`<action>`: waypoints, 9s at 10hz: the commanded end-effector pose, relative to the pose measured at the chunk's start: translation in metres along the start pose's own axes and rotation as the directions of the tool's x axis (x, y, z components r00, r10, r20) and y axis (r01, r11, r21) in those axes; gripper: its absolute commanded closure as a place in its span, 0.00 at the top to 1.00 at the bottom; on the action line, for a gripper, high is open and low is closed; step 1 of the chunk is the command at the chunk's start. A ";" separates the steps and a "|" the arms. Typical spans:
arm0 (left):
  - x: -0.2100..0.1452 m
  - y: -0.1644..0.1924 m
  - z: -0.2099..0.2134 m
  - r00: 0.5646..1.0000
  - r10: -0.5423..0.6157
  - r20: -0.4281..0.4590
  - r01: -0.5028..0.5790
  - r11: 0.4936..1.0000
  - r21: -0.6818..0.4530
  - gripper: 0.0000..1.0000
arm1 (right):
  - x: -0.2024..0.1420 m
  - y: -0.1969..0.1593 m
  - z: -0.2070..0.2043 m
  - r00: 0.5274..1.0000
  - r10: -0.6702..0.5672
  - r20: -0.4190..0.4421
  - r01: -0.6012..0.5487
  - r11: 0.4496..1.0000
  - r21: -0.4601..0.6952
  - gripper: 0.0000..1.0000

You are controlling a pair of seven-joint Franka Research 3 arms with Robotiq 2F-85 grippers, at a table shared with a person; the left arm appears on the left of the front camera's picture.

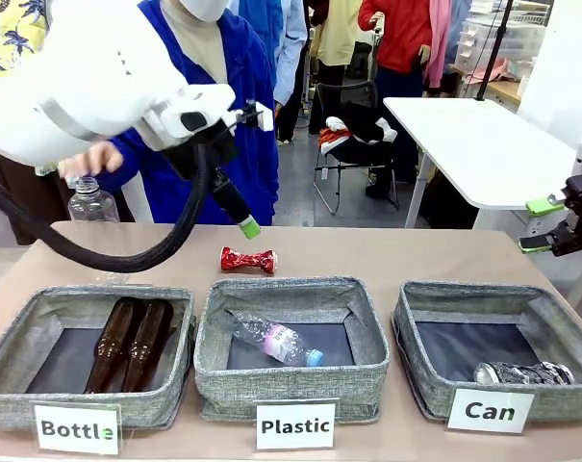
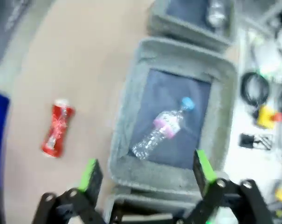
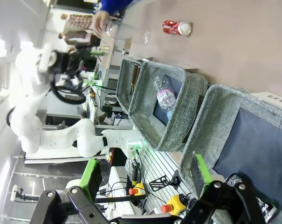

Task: Sort the can waste into the basket.
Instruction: Pick up the can waste from the table and place it in the right Fabric basket.

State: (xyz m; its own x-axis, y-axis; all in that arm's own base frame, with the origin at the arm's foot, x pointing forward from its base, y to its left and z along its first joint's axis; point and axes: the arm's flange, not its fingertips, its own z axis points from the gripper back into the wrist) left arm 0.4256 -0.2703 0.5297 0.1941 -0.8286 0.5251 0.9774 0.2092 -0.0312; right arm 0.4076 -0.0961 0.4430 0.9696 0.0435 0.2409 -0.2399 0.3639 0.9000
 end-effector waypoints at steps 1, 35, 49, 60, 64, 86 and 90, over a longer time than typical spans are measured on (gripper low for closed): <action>-0.070 -0.051 0.065 0.994 -0.052 0.094 0.046 0.996 0.072 1.00 | 0.000 0.001 0.004 1.000 0.016 -0.008 -0.016 1.000 0.007 1.00; -0.116 0.072 0.064 0.951 0.305 -0.048 -0.292 0.940 0.176 1.00 | 0.000 0.001 0.004 1.000 0.016 -0.008 -0.016 1.000 0.007 1.00; -0.029 0.145 -0.135 0.907 -0.408 -0.107 0.411 0.911 0.013 1.00 | 0.000 0.001 0.004 1.000 0.016 -0.008 -0.016 1.000 0.007 1.00; -0.040 0.189 -0.223 0.791 -0.510 -0.338 0.507 0.856 -0.103 1.00 | 0.000 0.001 0.004 1.000 0.016 -0.008 -0.016 1.000 0.007 1.00; -0.041 0.189 -0.225 0.799 -0.491 -0.347 0.486 0.867 -0.108 1.00 | 0.000 0.001 0.004 1.000 0.016 -0.008 -0.016 1.000 0.007 1.00; -0.090 0.029 -0.006 0.953 -0.192 -0.235 0.202 0.979 0.022 0.00 | 0.000 0.001 0.004 1.000 0.016 -0.008 -0.016 1.000 0.007 1.00; -0.098 0.016 -0.005 0.954 -0.204 -0.220 0.212 0.977 0.013 0.26 | 0.000 0.001 0.004 1.000 0.016 -0.008 -0.016 1.000 0.007 1.00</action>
State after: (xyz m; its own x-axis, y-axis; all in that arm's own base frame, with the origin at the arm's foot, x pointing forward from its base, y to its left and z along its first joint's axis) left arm 0.4332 -0.1939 0.4723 0.0064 -0.9493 0.3144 0.9956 0.0355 0.0871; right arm 0.4074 -0.0961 0.4431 0.9697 0.0445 0.2402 -0.2397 0.3623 0.9007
